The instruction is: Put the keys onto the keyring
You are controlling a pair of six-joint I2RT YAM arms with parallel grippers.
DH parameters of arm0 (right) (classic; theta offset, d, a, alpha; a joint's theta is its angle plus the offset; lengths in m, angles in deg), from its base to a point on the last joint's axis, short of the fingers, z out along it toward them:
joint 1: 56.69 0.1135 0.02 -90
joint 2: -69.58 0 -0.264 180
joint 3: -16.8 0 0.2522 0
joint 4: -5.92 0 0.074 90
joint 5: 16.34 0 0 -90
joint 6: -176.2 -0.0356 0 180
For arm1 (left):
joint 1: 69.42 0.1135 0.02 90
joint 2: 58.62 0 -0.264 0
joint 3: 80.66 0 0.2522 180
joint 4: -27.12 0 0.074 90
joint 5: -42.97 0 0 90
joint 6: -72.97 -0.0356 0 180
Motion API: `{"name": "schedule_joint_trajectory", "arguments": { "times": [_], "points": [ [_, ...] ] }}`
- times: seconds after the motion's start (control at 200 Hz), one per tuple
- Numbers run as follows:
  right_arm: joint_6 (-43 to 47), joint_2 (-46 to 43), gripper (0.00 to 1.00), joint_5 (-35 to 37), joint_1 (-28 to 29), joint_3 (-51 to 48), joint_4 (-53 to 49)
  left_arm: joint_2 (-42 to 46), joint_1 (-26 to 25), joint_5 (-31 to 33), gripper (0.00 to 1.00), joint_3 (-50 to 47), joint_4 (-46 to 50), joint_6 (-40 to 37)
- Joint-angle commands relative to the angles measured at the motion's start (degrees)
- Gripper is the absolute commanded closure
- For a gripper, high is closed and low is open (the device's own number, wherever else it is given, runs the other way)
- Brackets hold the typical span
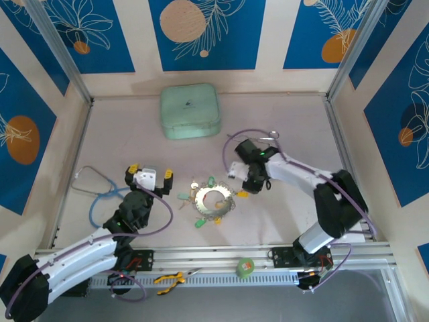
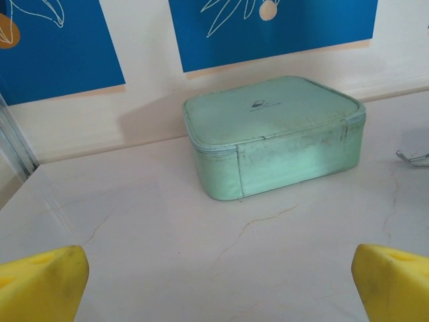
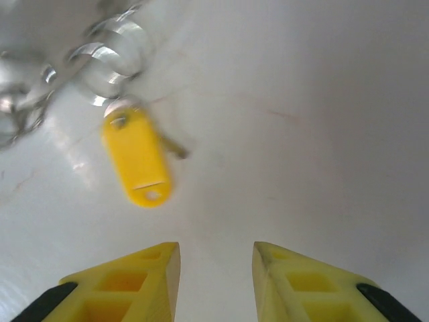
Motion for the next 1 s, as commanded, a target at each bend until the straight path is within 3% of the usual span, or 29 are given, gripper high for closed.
{"name": "schedule_joint_trajectory", "arguments": {
  "times": [0.0,0.07,0.19,0.335,0.44,0.61,0.69,0.74,0.795,0.9,0.995],
  "points": [
    [-14.83,-10.98,0.66,-16.62,-9.99,-4.04,13.76,-1.88,3.40,-4.31,0.00,1.34,-2.91,-0.77],
    [-22.10,-17.06,0.66,-22.38,-16.05,-11.50,27.29,-4.14,6.24,-6.53,0.00,1.70,-3.68,-0.62],
    [-29.16,-21.42,0.64,-21.84,-23.82,-23.01,47.66,-7.26,11.45,-9.96,0.00,2.47,-4.77,0.34],
    [-33.67,-17.88,0.65,-19.81,-31.33,-31.70,65.14,-10.28,18.18,-11.96,0.00,3.34,-6.08,2.19],
    [-33.56,-12.39,0.64,-19.65,-32.71,-34.80,76.49,-13.35,22.61,-13.98,0.00,4.41,-7.41,2.95],
    [-33.55,-4.03,0.65,-23.68,-33.05,-33.99,85.83,-23.44,27.26,-17.64,0.00,6.12,-12.71,0.56],
    [-34.42,0.90,0.65,-23.07,-32.86,-36.20,95.52,-28.59,28.68,-19.51,0.01,6.98,-14.44,-0.28],
    [-34.25,-1.15,0.64,-23.48,-33.61,-36.12,91.45,-31.62,29.51,-21.07,0.00,6.66,-17.37,-0.76],
    [-34.84,0.22,0.64,-25.02,-34.16,-36.74,95.08,-35.35,30.29,-22.04,0.00,5.67,-23.56,-2.06],
    [-34.85,0.14,0.63,-26.71,-34.60,-34.89,91.31,-39.27,32.34,-25.76,0.00,5.02,-29.96,-3.79],
    [-34.93,0.03,0.62,-27.18,-35.09,-34.68,90.78,-49.93,34.72,-28.04,0.01,3.57,-42.06,-1.19]
  ]
}}
